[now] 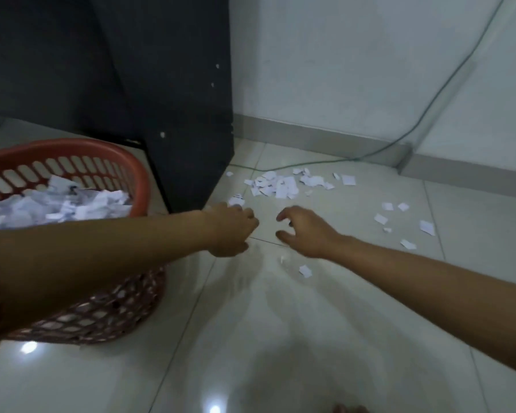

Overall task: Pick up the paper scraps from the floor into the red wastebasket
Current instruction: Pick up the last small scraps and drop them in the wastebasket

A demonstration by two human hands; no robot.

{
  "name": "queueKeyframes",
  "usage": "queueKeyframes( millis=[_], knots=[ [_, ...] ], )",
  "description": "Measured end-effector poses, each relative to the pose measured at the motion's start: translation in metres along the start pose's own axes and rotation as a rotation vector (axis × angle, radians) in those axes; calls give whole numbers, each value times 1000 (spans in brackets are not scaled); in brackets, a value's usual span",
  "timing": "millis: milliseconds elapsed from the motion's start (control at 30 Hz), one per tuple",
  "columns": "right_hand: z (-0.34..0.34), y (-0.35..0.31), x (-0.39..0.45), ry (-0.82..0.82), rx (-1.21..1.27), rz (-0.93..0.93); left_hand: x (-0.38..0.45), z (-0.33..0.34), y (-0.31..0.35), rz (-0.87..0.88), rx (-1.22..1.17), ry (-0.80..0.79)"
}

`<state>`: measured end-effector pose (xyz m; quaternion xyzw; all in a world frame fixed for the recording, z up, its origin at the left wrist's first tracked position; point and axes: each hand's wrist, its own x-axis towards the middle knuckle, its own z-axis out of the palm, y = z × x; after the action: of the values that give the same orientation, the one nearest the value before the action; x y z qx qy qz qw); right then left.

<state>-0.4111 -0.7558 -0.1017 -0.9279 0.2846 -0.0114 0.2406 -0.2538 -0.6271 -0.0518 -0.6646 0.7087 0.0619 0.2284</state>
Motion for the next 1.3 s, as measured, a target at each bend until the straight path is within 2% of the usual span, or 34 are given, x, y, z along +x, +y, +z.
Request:
queueKeyframes(
  millis=[133, 200, 333, 433, 633, 733, 833, 1100, 1300],
  knots=[
    [67, 45, -39, -116, -44, 131, 50, 35, 38, -6, -7, -83],
    [100, 63, -63, -208, -115, 115, 61, 51, 50, 5, -26, -105],
    [141, 73, -84, -339, -310, -280, 64, 84, 56, -53, -103, -142],
    [154, 82, -63, -344, -346, -386, 65, 108, 60, -112, -217, -148],
    [126, 124, -5, -188, -320, -226, 77, 131, 73, -244, -505, 11],
    [114, 145, -2, -77, -269, -202, 94, 130, 81, -259, -618, 128],
    [108, 169, -9, 46, -171, -68, 121, 125, 90, -247, -686, 216],
    [68, 262, -22, 328, -134, 423, 213, 95, 115, -88, -705, 250],
    [31, 327, -9, 415, -126, 660, 273, 86, 111, -116, -747, 282]
  ],
)
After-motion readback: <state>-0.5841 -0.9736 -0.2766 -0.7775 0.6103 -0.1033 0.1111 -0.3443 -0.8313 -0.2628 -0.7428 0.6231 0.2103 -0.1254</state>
